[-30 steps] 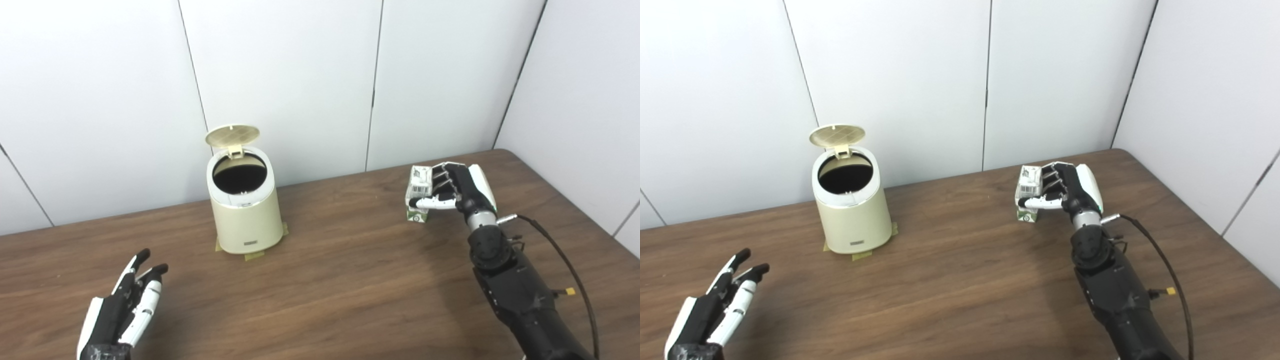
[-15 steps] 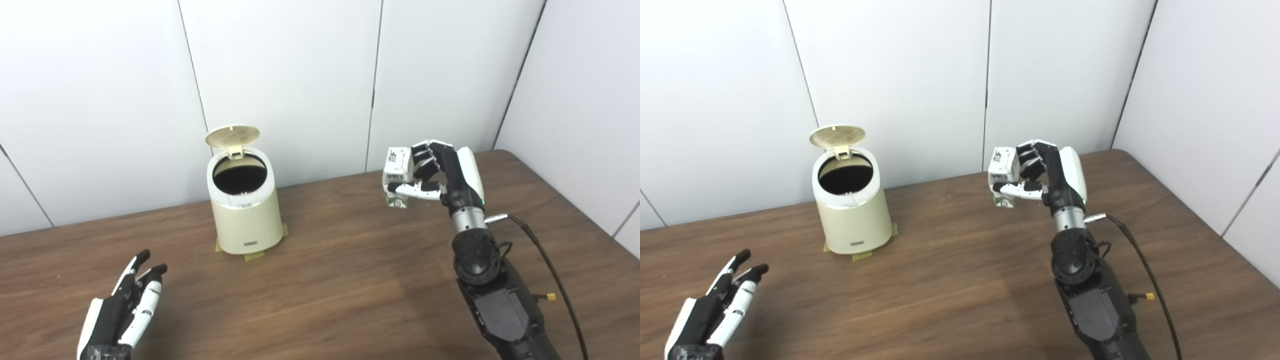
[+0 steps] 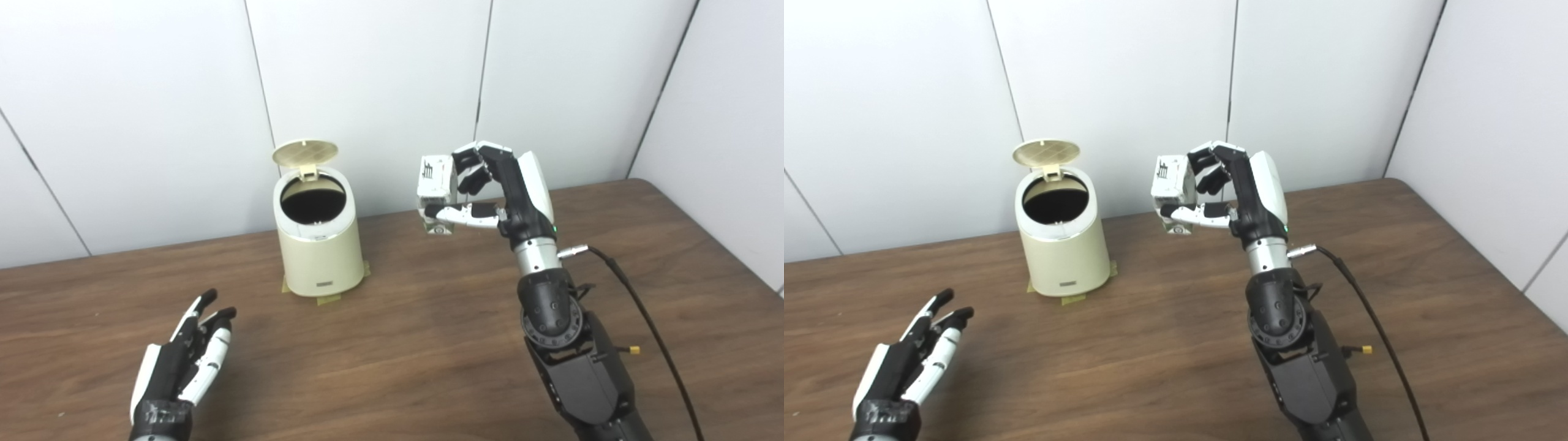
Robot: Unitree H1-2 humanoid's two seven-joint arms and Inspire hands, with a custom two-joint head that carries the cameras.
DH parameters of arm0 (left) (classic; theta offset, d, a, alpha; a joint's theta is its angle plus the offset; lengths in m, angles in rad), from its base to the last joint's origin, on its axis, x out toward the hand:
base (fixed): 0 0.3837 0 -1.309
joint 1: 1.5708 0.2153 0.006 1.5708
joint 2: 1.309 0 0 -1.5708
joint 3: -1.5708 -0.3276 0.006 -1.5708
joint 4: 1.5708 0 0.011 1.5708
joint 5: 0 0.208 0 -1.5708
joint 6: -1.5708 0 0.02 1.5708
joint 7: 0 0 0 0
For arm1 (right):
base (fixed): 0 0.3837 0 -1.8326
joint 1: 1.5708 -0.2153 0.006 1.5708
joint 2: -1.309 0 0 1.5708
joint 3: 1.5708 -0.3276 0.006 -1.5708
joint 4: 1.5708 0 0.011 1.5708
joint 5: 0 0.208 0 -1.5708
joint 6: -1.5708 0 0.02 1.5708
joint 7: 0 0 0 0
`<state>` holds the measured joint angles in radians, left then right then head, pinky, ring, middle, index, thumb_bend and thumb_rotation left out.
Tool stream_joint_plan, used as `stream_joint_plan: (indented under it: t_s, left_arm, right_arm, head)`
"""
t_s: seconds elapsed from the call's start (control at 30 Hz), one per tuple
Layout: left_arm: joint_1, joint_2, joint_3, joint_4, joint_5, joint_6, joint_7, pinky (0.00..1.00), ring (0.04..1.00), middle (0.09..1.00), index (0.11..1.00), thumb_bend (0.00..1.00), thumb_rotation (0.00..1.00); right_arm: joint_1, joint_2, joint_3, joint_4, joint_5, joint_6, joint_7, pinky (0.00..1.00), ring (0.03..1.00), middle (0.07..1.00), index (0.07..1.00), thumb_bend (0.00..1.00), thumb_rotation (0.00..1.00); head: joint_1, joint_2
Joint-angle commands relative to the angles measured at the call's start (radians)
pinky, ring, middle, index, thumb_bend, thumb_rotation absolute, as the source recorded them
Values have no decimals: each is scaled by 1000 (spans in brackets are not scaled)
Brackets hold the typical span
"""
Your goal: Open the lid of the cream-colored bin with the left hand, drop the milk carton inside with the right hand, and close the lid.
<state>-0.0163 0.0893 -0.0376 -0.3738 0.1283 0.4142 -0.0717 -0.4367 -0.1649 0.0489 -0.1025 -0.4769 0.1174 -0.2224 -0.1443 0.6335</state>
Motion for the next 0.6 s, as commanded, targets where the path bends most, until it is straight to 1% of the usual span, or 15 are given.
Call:
stream_joint_plan:
  t_s: [0.0, 0.03, 0.07, 0.13, 0.2, 0.23, 0.3, 0.4, 0.57]
  left_arm:
    - [-18, -9, -4, -6, 14, -51, 21, 940, 903, 856, 954, 249, 591]
    - [-16, -13, -6, -4, 16, -55, 23, 929, 899, 856, 955, 256, 598]
    - [-14, -16, -9, -2, 20, -59, 27, 917, 894, 855, 956, 260, 604]
    - [-11, -19, -18, 3, 32, -67, 35, 903, 885, 851, 953, 275, 611]
    - [-9, -23, -23, 6, 42, -71, 41, 892, 878, 847, 950, 284, 620]
    - [-7, -27, -24, 7, 41, -70, 42, 890, 876, 846, 949, 286, 623]
    - [-5, -33, -26, 5, 42, -67, 44, 908, 875, 849, 949, 296, 639]
    - [-2, -41, -32, 2, 50, -59, 46, 933, 886, 853, 953, 299, 666]
    - [3, -55, -42, 1, 61, -68, 50, 928, 884, 853, 960, 287, 682]
  right_arm:
    - [-81, 32, 15, -53, -18, -6, 1, 368, 382, 495, 521, 516, 0]
    - [-90, 44, 21, -53, -22, -3, 3, 401, 386, 487, 521, 517, 0]
    - [-99, 58, 26, -49, -16, -5, 9, 395, 385, 485, 521, 517, 0]
    - [-116, 78, 33, -37, -4, -17, 19, 351, 381, 487, 524, 516, 0]
    - [-129, 94, 36, -23, 1, -34, 19, 341, 383, 489, 526, 515, 0]
    - [-142, 108, 36, -14, 3, -30, 18, 339, 384, 490, 526, 515, 0]
    - [-161, 132, 37, -4, 2, -14, 18, 326, 380, 491, 522, 515, 0]
    - [-193, 165, 40, 26, 4, -19, 7, 326, 376, 489, 525, 514, 0]
    - [-255, 202, 53, 113, -9, -63, -27, 312, 377, 486, 532, 514, 0]
  head:
    - [18, 0]
    - [30, -1]
    - [40, -3]
    - [57, -5]
    - [67, -6]
    - [77, -7]
    - [84, -7]
    - [97, -8]
    - [116, -12]
